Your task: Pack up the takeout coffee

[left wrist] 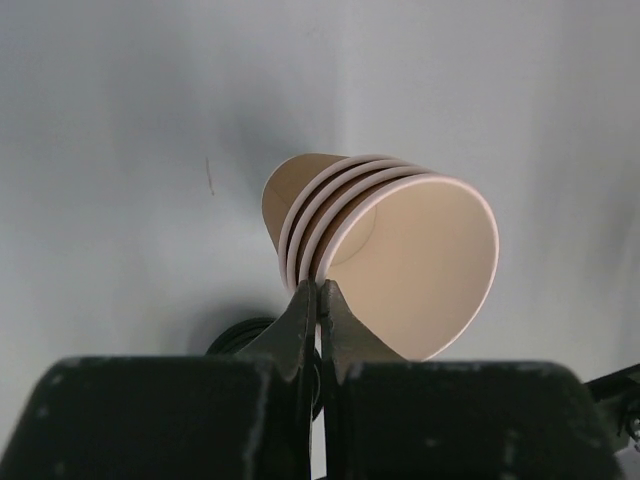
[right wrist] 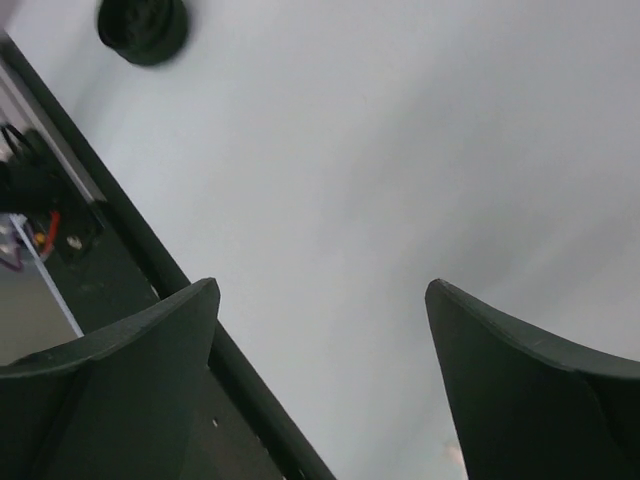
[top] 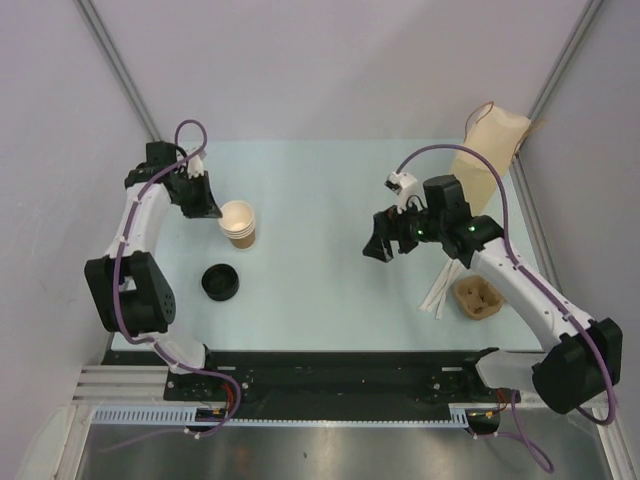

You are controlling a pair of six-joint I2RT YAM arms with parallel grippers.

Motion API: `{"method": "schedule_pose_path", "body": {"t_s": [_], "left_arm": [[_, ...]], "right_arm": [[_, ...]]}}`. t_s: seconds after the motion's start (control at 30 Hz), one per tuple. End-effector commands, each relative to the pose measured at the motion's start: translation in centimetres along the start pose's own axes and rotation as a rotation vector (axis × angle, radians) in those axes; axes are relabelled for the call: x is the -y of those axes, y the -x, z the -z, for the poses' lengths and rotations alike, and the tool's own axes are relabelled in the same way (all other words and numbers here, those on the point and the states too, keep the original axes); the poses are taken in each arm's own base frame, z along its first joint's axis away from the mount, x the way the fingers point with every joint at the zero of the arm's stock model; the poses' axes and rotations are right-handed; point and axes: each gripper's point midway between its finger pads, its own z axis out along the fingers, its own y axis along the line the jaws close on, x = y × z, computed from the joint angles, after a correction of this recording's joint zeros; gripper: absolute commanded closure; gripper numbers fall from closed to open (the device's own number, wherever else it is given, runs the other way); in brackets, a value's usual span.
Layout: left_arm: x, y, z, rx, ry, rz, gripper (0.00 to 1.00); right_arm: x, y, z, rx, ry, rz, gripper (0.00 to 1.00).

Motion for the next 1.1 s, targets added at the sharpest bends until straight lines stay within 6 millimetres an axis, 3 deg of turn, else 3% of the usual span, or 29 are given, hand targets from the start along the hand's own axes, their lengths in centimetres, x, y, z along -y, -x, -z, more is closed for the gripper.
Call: {"method": "schedule_pose_path", "body": {"t_s": [0.0,0.07,0.17,0.27,0.33,0.37,0.53,0.57,0.77,1.07], "left_arm": [[2.4,0.4,2.0,0.075,-0.129,-0.03,1.0],[2.9,0.2,2.2,0.081,-0.158,-0.03,1.0],[2.7,0.0,2.2,0.086,-0.164,-0.021,1.0],[2.3,-0.1,2.2,0.083,-0.176,0.003,1.0],[1.9,-0.2,2.3,0.084,-0.187,0.02,1.0],[1.9,-0.1,2.3,0.088,-0.189,0.022,1.0],[2.2,-0.6,2.0,0.085,-0.222,0.028,1.0],[2.2,-0.6,2.0,0.085,-0.223,0.029,1.0],[2.5,-0.9,1.9,0.082,-0.242,0.037,1.0],[2.7,-1.2,1.9,0.084,-0.255,0.039,1.0]], "right_arm": [[-3.0,7.8,-2.7,0.236,0.125,-0.016,0.15],[-3.9,9.7,-4.2,0.277,0.195,-0.082,0.23],[-4.7,10.6,-8.0,0.27,0.283,-0.177,0.44],[-6.5,11.0,-11.4,0.236,0.379,-0.23,0.58],[-7.7,11.4,-12.6,0.232,0.415,-0.228,0.61],[-8.8,10.7,-14.2,0.2,0.436,-0.234,0.61],[-11.2,11.8,-16.7,0.212,0.502,-0.278,0.61],[-11.5,11.7,-17.1,0.21,0.513,-0.29,0.65],[-11.9,11.4,-20.2,0.158,0.577,-0.427,0.85],[-12.3,11.8,-22.1,0.135,0.642,-0.53,0.89]]}}
